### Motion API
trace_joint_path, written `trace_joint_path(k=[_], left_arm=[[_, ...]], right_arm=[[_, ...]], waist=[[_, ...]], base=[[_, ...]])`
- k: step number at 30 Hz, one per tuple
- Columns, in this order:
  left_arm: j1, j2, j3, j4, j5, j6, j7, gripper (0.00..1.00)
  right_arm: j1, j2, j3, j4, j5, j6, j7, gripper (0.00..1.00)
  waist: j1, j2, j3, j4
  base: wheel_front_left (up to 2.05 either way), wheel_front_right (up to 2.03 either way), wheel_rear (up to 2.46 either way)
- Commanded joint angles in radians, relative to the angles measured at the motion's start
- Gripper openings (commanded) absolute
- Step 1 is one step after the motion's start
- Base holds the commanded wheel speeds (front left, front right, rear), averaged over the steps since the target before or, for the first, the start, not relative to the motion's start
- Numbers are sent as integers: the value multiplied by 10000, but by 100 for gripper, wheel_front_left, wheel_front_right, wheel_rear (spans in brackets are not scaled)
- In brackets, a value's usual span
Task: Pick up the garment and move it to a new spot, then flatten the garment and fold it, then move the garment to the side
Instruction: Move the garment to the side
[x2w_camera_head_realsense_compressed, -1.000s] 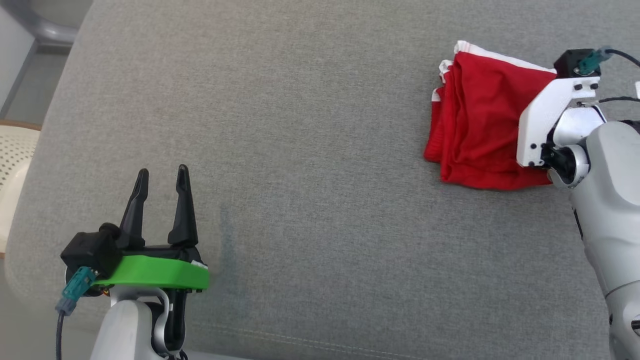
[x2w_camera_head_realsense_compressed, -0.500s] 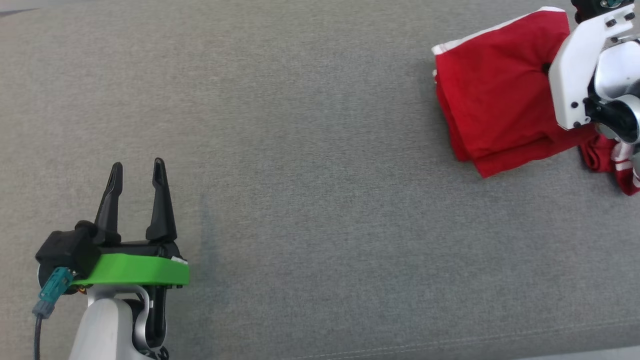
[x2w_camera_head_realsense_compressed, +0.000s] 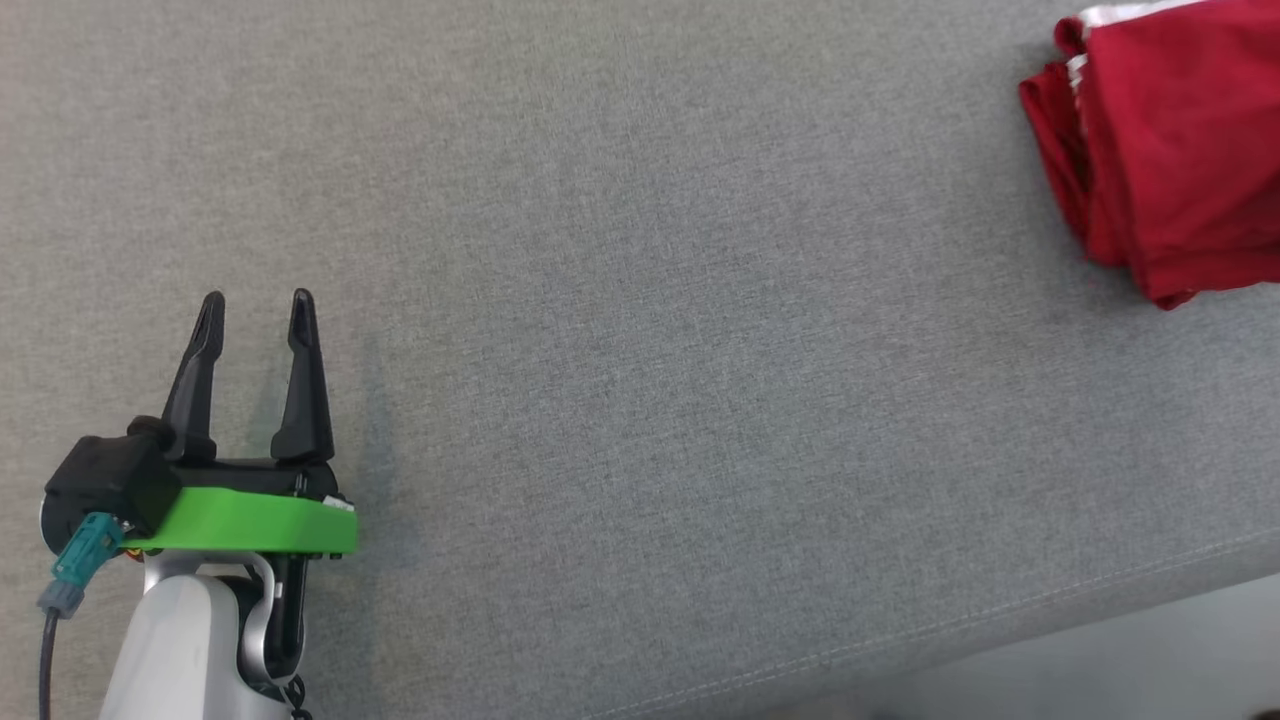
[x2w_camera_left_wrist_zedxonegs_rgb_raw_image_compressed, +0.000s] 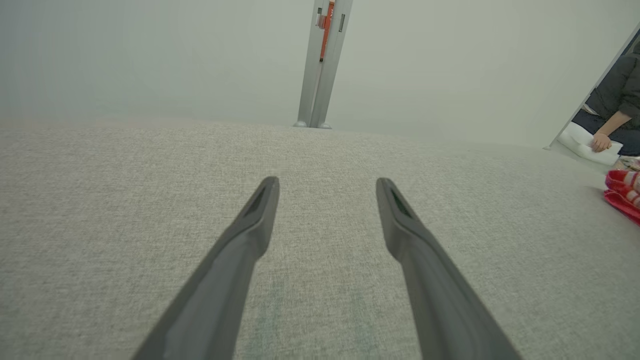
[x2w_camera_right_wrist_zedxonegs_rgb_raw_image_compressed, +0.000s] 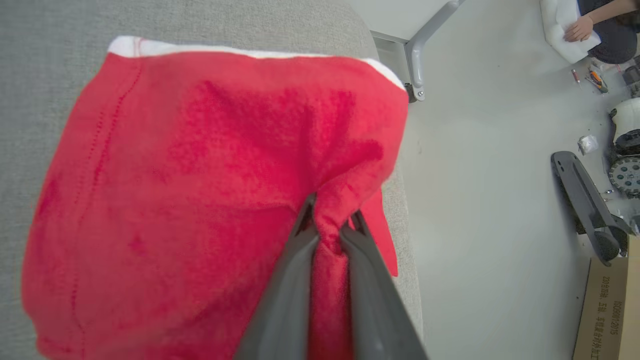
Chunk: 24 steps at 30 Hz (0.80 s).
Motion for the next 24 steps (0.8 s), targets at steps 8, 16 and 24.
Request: trace_joint_path(k=[8,16,24], left_arm=[[-321,249,-166,-141,-39,-35,-27,100],[-396,134,-165,-240,-45,-35,-27,100],[-439,-145,-33,-190,20,-35,-27,100]], right_arm=[[-127,-285,-727,1233,-1416,-14,-1719,0],[-516,-732,-830,1897,-2843,-16,-2665,28],[-514,-308,-2231,1970,-3138,-16,-3901,100]], waist=[[0,-1,900,620],[0,-1,1223,1086],[0,-1,824,1298]], base=[[0,0,0],[0,0,0],[0,0,0]])
